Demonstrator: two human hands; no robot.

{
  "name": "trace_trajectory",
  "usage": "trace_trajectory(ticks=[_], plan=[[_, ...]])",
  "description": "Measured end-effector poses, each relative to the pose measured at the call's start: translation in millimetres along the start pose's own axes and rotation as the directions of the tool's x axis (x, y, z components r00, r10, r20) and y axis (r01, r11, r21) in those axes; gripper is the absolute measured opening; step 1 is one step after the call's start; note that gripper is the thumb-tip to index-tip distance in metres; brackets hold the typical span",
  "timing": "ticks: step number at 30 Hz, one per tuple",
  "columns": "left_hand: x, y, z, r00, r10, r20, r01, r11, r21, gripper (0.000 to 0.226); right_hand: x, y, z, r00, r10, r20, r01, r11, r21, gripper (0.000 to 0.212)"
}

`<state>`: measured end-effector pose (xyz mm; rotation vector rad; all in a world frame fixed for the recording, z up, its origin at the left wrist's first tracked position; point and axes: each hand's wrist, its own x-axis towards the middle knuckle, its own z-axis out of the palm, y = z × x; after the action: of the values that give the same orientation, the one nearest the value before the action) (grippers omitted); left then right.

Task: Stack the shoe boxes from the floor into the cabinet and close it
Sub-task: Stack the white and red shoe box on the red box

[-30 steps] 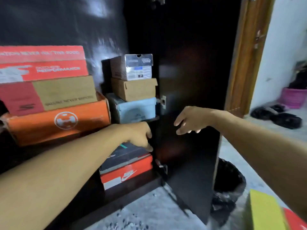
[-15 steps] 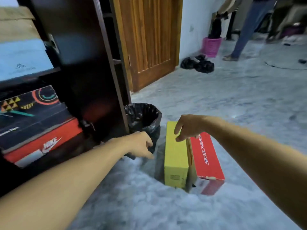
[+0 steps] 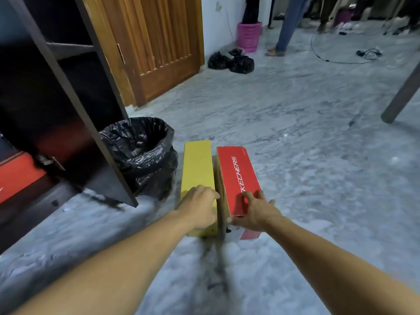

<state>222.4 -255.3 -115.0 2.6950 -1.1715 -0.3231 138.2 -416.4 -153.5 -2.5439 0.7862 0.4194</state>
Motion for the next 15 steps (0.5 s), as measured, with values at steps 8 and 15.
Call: trace_trajectory(ticks=[8, 15], plan=[[15, 22, 30, 0.974, 0.208, -0.086, -0.204, 0.978, 0.054, 0.034, -17, 65, -15, 0.992, 0.092, -0.091, -0.059, 0.949, 0.310, 0.073], [24, 60, 56, 0.983, 0.183, 0.011, -0.182, 0.982, -0.041, 0.073, -56, 157, -44, 0.972, 0.213, 0.094, -0.233, 0.867, 0.441, 0.077]])
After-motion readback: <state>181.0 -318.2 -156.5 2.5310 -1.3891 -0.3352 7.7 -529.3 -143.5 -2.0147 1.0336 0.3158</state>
